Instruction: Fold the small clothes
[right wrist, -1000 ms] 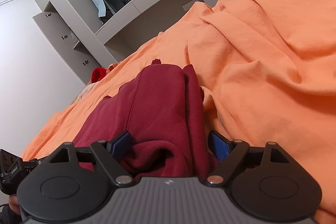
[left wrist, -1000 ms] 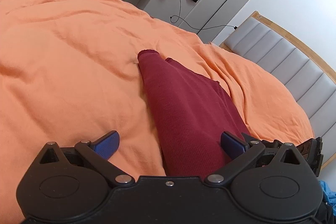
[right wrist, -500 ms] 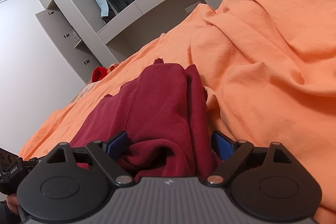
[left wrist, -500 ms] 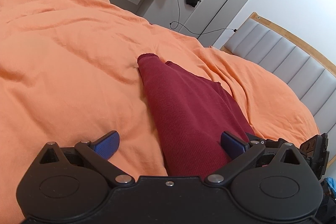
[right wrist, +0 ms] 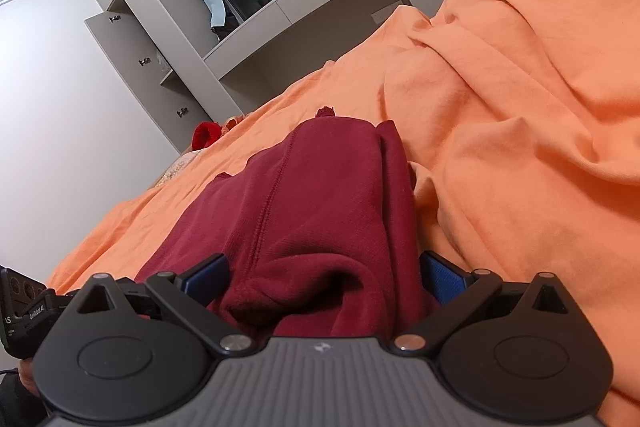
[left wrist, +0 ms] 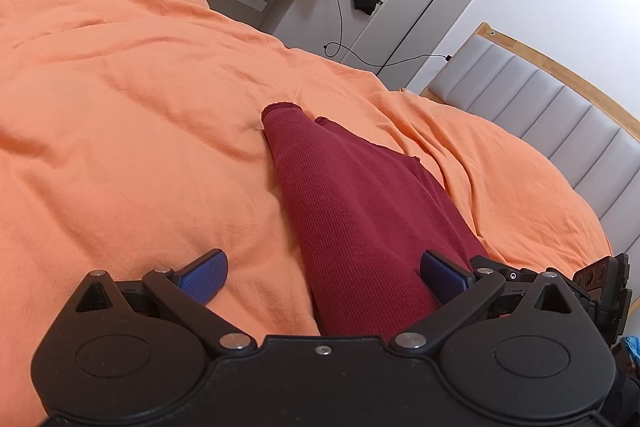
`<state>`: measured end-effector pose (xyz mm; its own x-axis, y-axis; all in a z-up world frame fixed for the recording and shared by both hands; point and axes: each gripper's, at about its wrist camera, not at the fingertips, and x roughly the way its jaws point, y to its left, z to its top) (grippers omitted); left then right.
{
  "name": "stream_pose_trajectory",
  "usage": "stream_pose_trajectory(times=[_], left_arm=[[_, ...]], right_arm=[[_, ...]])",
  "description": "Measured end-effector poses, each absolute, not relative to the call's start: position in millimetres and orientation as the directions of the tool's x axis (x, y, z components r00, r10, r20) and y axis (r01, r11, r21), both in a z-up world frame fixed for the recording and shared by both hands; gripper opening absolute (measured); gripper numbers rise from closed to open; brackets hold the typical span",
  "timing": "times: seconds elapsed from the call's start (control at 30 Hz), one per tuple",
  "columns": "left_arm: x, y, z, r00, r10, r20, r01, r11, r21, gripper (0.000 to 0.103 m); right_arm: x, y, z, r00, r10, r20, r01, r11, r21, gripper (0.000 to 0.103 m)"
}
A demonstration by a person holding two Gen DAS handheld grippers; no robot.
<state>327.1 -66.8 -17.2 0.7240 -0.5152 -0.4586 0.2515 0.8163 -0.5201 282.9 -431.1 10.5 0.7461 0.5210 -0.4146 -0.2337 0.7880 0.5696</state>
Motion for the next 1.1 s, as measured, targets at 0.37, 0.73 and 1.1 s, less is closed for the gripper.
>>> stream_pose_trajectory(times=[0.37,0.73,1.1], left_arm=[[327,-67,-18,0.724,-0.515,-0.458,0.252,0.817,-0.520,0.103],[327,-66,-17,0.727,-0.512,-0.458,0.251,0.818,-0.517,0.103],[330,-68,-13,0.718,-0.507,-0.477,0.244,0.825,-0.510,0.103]], right_arm=[[284,-429,11,0.745,0.518,-0.421,-0.233,0.793,0.563,0.102],[285,-426,11,0.742,0.512,-0.434,-0.230,0.802,0.552,0.102],[283,-421,20,0.753,0.454,-0.476,-0.174,0.836,0.521,0.092]])
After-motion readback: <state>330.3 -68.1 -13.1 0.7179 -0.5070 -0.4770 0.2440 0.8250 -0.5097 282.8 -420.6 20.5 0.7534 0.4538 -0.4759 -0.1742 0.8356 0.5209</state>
